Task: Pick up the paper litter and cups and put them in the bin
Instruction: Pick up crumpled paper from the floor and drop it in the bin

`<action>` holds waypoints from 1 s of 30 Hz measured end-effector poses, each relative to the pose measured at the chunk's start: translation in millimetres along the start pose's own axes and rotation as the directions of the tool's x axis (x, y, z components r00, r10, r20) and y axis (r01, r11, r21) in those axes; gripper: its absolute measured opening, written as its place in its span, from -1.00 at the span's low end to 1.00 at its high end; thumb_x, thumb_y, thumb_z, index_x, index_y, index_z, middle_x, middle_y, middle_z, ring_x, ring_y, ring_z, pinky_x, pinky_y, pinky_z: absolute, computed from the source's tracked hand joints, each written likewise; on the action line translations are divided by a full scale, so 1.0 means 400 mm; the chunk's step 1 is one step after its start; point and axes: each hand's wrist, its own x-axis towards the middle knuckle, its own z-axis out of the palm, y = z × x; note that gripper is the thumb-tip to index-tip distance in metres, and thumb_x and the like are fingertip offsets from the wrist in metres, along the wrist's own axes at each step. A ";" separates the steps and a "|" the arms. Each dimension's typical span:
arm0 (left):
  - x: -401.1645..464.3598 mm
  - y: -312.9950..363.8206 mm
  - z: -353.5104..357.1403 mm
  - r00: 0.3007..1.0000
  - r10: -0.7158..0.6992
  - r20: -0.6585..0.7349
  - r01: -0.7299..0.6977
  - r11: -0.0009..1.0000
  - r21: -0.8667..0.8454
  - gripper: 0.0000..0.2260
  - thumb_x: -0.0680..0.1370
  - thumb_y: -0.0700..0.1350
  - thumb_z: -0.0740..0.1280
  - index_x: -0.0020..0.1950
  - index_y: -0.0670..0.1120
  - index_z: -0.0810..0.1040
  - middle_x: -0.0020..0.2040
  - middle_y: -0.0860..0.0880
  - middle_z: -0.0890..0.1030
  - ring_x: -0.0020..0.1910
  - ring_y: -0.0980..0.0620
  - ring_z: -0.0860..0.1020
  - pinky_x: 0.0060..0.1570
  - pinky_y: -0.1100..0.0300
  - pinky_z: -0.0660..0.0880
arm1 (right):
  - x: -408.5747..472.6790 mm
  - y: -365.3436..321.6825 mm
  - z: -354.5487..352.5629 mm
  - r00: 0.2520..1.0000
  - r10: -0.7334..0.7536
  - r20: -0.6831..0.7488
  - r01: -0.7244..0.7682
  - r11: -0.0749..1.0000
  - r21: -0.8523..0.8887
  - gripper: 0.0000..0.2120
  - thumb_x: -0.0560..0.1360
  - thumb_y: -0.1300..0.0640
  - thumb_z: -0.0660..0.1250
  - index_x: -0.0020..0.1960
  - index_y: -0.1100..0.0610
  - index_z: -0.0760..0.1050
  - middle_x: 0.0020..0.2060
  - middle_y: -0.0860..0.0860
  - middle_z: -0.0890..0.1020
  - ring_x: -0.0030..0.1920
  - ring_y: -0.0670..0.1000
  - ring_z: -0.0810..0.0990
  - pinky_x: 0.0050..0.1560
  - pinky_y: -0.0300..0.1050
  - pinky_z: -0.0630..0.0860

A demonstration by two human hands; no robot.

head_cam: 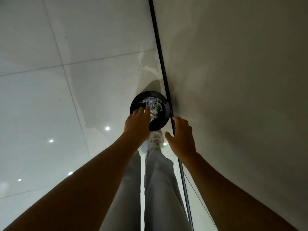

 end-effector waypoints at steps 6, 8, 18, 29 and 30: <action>-0.075 -0.022 -0.038 0.994 0.065 -0.090 -0.062 0.998 0.029 -0.54 0.56 -0.11 0.28 0.43 -0.13 0.29 0.35 -0.10 0.41 0.33 -0.07 0.39 0.30 0.12 0.36 | -0.038 -0.049 -0.033 0.999 -0.037 -0.013 0.037 0.999 0.001 -0.43 0.56 0.03 0.31 0.49 0.09 0.18 0.46 0.10 0.27 0.40 0.14 0.31 0.29 0.02 0.44; -0.138 -0.040 -0.070 0.990 0.068 -0.126 -0.064 0.997 0.035 -0.53 0.59 -0.08 0.25 0.47 -0.11 0.24 0.41 -0.08 0.36 0.39 -0.05 0.34 0.36 0.15 0.28 | -0.063 -0.093 -0.052 0.997 -0.080 -0.010 0.079 0.997 -0.026 -0.42 0.55 0.01 0.31 0.49 0.08 0.18 0.45 0.11 0.27 0.40 0.15 0.30 0.30 0.05 0.44; -0.562 -0.128 -0.209 0.908 -0.276 -0.316 0.259 0.961 -0.095 -0.58 0.62 -0.02 0.17 0.44 -0.14 0.26 0.41 -0.10 0.35 0.41 -0.07 0.28 0.42 0.11 0.16 | -0.302 -0.406 -0.143 0.825 -0.541 0.162 0.562 0.759 -0.327 -0.48 0.54 0.02 0.31 0.44 0.07 0.25 0.39 0.09 0.35 0.36 0.14 0.34 0.30 0.02 0.41; -1.103 -0.111 0.032 0.559 -0.769 -0.311 0.531 0.620 -0.578 -0.65 0.61 -0.01 0.15 0.34 -0.14 0.38 0.28 -0.09 0.46 0.28 -0.08 0.39 0.27 0.13 0.31 | -0.732 -0.541 -0.004 0.417 -0.702 0.578 0.881 0.153 -0.449 -0.54 0.56 0.03 0.26 0.42 0.04 0.25 0.36 0.05 0.36 0.30 0.12 0.35 0.22 -0.01 0.43; -1.158 -0.113 0.075 0.513 -0.808 -0.290 0.549 0.568 -0.613 -0.66 0.61 -0.02 0.15 0.33 -0.14 0.39 0.26 -0.09 0.46 0.26 -0.08 0.40 0.25 0.13 0.32 | -0.784 -0.543 0.031 0.378 -0.690 0.617 0.892 0.095 -0.442 -0.54 0.56 0.03 0.26 0.42 0.04 0.25 0.35 0.06 0.36 0.30 0.12 0.35 0.22 -0.01 0.42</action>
